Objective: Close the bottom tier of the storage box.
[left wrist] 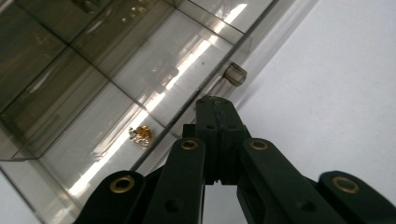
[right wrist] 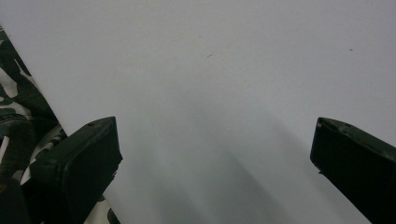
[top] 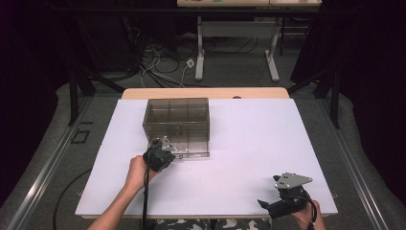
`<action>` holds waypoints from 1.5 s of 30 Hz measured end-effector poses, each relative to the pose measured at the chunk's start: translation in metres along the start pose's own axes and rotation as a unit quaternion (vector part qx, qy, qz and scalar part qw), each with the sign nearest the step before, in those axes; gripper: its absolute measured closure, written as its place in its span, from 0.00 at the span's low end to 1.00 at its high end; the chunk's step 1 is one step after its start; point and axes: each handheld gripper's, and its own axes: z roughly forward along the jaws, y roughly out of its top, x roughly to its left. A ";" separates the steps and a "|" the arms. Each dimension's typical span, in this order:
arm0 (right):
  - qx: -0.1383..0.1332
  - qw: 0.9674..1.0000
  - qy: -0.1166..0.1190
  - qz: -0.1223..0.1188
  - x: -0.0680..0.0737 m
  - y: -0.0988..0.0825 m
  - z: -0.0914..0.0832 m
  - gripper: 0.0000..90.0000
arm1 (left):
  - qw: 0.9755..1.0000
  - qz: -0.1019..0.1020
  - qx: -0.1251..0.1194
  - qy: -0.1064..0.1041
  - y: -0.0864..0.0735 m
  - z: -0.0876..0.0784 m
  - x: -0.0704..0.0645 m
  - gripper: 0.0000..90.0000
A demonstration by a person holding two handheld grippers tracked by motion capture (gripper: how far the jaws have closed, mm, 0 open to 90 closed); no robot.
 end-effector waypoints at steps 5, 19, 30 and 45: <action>-0.002 1.000 0.000 0.000 0.001 0.000 0.001 0.01 | 1.000 -0.016 0.002 0.012 -0.002 -0.002 0.004 1.00; 0.000 1.000 0.001 0.001 0.000 0.000 0.002 0.01 | 0.999 -0.024 -0.004 0.021 -0.003 0.004 0.005 1.00; 0.000 1.000 0.002 0.000 0.000 0.000 0.002 0.01 | 0.999 -0.034 -0.014 0.025 -0.003 0.011 0.006 1.00; 0.003 1.000 0.001 0.005 0.001 0.000 0.003 0.01 | 0.997 -0.044 -0.041 0.042 -0.001 0.016 0.009 1.00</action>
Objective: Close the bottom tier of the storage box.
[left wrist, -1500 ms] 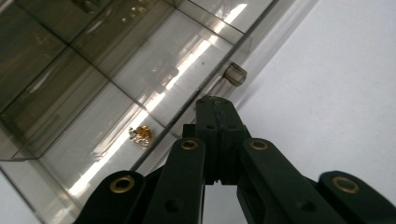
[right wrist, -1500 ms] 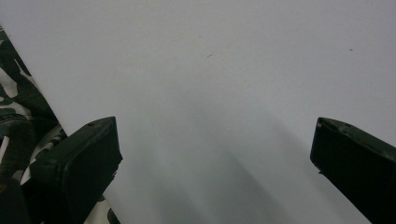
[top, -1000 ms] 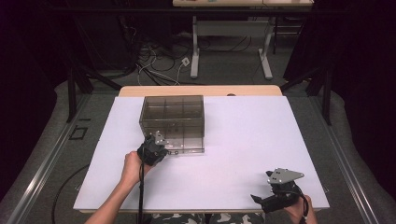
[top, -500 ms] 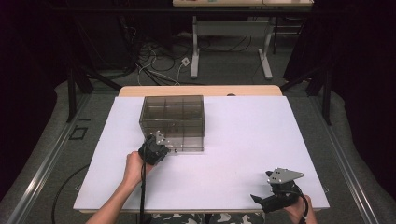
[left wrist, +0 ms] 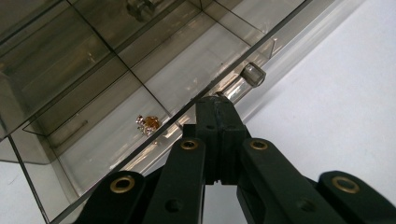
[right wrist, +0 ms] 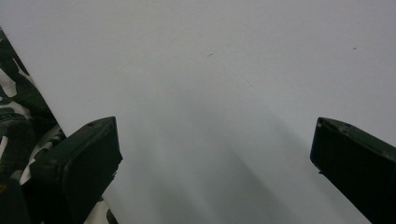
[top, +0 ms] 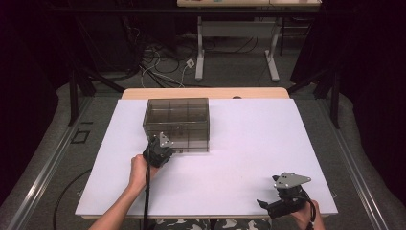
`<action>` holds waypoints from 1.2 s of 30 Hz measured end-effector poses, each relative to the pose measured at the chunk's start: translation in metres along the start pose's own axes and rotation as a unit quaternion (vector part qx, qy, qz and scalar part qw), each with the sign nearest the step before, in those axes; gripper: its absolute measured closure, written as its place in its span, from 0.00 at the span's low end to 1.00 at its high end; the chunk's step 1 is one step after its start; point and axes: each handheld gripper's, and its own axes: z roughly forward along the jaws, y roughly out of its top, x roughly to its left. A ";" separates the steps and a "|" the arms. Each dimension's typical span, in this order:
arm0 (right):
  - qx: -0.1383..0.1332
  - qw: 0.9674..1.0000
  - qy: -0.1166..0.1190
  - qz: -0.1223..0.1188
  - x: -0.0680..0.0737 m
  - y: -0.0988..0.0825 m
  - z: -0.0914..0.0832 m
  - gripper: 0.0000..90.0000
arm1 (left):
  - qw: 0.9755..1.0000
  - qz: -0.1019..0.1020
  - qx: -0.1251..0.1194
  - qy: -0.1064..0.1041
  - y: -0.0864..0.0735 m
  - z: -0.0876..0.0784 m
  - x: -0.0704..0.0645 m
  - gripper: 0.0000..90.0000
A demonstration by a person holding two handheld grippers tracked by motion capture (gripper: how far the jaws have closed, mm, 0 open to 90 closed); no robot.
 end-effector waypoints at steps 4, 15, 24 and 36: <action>0.000 1.000 0.000 0.000 0.000 0.000 0.000 0.01 | 1.000 -0.003 -0.010 0.005 0.001 0.001 0.001 1.00; 0.000 1.000 -0.002 -0.003 0.000 0.000 0.000 0.01 | 0.999 -0.017 -0.031 0.013 0.002 0.005 0.007 1.00; 0.000 1.000 -0.001 0.000 0.000 0.000 0.000 0.01 | 0.998 -0.016 -0.049 0.025 0.005 0.009 0.007 1.00; 0.001 1.000 -0.002 0.001 0.000 0.000 0.001 0.01 | 0.998 -0.015 -0.056 0.037 0.006 0.014 0.009 1.00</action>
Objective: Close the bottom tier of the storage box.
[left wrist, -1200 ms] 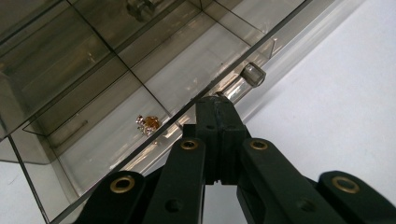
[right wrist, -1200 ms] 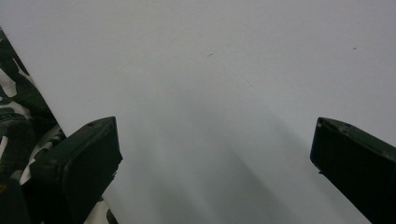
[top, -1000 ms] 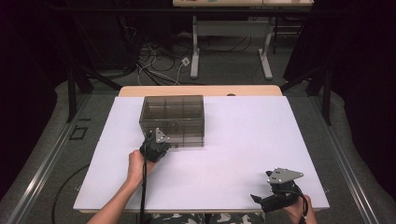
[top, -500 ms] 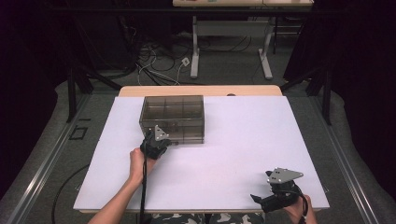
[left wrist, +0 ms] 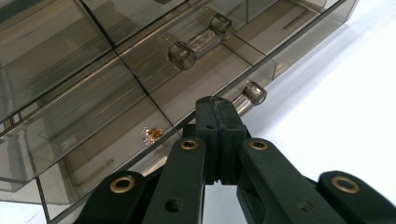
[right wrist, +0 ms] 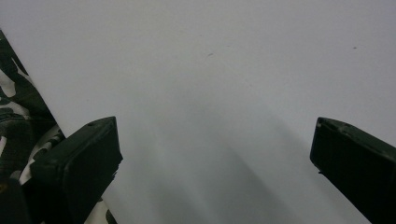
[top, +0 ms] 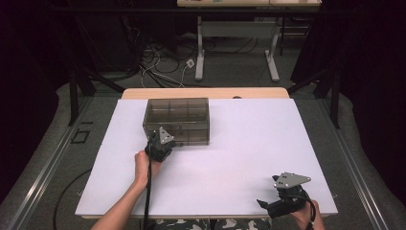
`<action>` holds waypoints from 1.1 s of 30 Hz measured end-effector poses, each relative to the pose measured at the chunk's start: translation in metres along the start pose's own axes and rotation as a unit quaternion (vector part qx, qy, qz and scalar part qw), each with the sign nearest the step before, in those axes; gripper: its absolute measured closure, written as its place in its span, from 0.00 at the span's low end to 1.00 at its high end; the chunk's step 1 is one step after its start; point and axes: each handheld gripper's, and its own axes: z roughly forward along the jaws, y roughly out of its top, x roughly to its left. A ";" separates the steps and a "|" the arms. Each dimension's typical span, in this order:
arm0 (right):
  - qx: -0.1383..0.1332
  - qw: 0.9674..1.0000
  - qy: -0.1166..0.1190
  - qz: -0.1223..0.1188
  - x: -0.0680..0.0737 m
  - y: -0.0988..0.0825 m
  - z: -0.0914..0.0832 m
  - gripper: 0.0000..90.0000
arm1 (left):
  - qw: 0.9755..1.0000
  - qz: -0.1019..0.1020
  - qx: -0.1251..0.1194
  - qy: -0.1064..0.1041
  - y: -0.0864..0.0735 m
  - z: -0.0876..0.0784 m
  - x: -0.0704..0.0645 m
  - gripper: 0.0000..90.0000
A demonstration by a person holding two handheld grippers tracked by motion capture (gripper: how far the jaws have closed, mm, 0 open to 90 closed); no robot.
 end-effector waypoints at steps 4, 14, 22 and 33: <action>-0.001 1.000 0.000 -0.002 0.000 0.000 0.000 0.01 | 1.000 -0.002 -0.003 0.004 -0.001 0.001 0.002 1.00; -0.001 1.000 0.001 -0.002 0.000 0.000 0.000 0.01 | 1.000 -0.005 0.000 0.015 -0.003 0.002 0.007 1.00; 0.000 1.000 0.002 -0.002 0.000 0.000 0.000 0.01 | 0.999 -0.019 0.000 0.032 -0.006 0.003 0.012 1.00; -0.001 1.000 0.001 -0.003 0.000 0.000 0.000 0.01 | 0.998 -0.040 -0.008 0.043 -0.006 0.006 0.017 1.00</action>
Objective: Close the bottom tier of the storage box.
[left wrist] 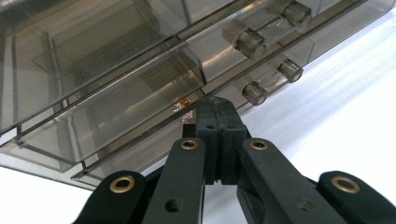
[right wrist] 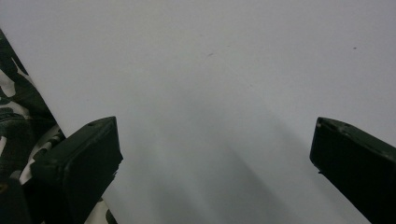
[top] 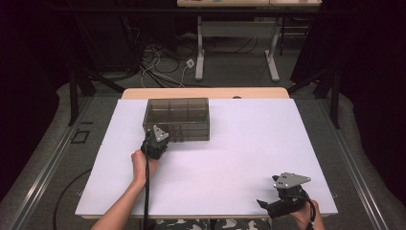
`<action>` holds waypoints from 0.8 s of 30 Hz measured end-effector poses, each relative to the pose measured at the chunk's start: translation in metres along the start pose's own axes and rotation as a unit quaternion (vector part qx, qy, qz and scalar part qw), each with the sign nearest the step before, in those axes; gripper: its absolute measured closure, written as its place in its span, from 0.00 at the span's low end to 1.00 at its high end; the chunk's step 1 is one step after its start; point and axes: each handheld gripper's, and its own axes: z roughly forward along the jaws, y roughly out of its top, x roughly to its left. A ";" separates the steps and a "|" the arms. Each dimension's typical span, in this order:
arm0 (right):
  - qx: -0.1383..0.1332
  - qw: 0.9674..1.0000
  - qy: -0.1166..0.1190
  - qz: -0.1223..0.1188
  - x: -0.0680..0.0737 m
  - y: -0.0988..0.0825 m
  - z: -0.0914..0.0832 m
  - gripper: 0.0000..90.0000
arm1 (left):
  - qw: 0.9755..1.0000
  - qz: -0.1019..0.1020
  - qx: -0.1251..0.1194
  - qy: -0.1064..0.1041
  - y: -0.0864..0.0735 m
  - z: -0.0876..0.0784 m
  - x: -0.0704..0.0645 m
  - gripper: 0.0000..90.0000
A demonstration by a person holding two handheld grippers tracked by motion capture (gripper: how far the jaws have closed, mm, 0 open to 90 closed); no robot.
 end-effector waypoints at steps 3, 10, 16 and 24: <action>0.001 1.000 -0.002 0.000 0.000 0.000 0.000 0.01 | 1.000 -0.007 -0.004 -0.002 -0.001 0.000 0.003 1.00; 0.000 1.000 -0.001 0.000 0.000 0.000 0.000 0.01 | 1.000 -0.007 -0.005 -0.001 -0.001 0.001 0.003 1.00; 0.001 1.000 -0.001 -0.002 0.000 0.000 0.000 0.01 | 1.000 -0.010 -0.009 -0.002 -0.001 0.001 0.003 1.00; 0.001 1.000 0.000 -0.001 0.000 0.000 0.000 0.01 | 1.000 -0.006 -0.011 -0.016 -0.001 0.002 0.002 0.98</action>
